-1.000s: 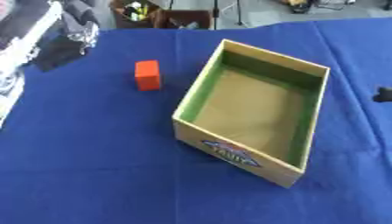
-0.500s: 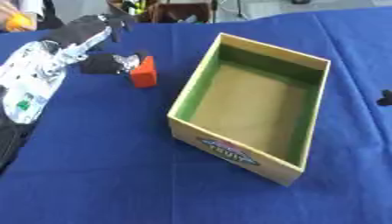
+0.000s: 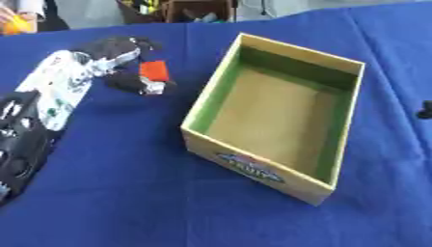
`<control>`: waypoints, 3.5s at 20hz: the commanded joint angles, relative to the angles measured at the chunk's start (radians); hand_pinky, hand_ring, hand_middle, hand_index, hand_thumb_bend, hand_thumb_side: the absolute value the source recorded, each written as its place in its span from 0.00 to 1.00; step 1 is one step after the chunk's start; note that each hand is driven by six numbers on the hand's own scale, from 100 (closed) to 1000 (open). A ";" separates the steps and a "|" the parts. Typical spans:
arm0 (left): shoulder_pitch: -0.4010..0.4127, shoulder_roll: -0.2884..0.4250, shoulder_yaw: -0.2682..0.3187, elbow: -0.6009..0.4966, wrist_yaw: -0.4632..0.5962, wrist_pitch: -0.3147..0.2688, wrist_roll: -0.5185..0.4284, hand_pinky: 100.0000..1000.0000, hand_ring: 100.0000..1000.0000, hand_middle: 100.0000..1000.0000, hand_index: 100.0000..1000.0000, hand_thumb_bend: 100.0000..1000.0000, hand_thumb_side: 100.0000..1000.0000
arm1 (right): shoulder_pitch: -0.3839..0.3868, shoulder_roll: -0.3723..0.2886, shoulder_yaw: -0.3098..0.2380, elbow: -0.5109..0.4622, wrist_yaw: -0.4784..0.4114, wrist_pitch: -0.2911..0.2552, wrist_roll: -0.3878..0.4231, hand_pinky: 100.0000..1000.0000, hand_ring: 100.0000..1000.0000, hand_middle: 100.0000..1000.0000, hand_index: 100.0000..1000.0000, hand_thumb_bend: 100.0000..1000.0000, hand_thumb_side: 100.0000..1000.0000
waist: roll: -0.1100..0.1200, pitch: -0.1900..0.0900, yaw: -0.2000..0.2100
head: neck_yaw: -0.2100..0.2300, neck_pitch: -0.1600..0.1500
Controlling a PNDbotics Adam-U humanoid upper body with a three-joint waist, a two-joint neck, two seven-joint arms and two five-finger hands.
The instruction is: Pick up objects on the table and place them in the box.
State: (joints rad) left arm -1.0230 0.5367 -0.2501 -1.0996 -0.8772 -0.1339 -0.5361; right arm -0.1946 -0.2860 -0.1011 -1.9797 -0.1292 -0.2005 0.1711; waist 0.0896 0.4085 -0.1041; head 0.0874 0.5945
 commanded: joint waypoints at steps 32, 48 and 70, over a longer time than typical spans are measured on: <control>-0.069 0.035 0.113 -0.014 -0.195 0.013 -0.147 0.38 0.65 0.83 0.93 0.40 0.53 | -0.021 0.015 0.011 -0.020 0.047 0.018 0.033 0.86 0.60 0.47 0.74 0.00 0.91 | 0.015 0.026 -0.033 | 0.028 -0.041; -0.065 0.028 0.112 0.004 -0.124 0.013 -0.136 0.33 0.62 0.75 0.88 0.31 0.48 | -0.023 0.026 0.011 -0.020 0.066 0.032 0.035 0.87 0.60 0.47 0.74 0.00 0.91 | 0.018 0.038 -0.038 | 0.029 -0.045; -0.064 0.034 0.103 -0.029 -0.137 0.122 0.037 0.00 0.34 0.41 0.62 0.00 0.30 | -0.015 0.028 0.009 -0.020 0.061 0.044 0.035 0.87 0.60 0.47 0.74 0.00 0.91 | 0.016 0.017 -0.034 | 0.028 -0.038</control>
State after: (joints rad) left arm -1.0689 0.5448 -0.1502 -1.1068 -1.0077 -0.0167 -0.5087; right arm -0.2089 -0.2505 -0.0863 -1.9797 -0.0630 -0.1574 0.2065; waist 0.1122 0.4540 -0.1401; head 0.1128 0.5601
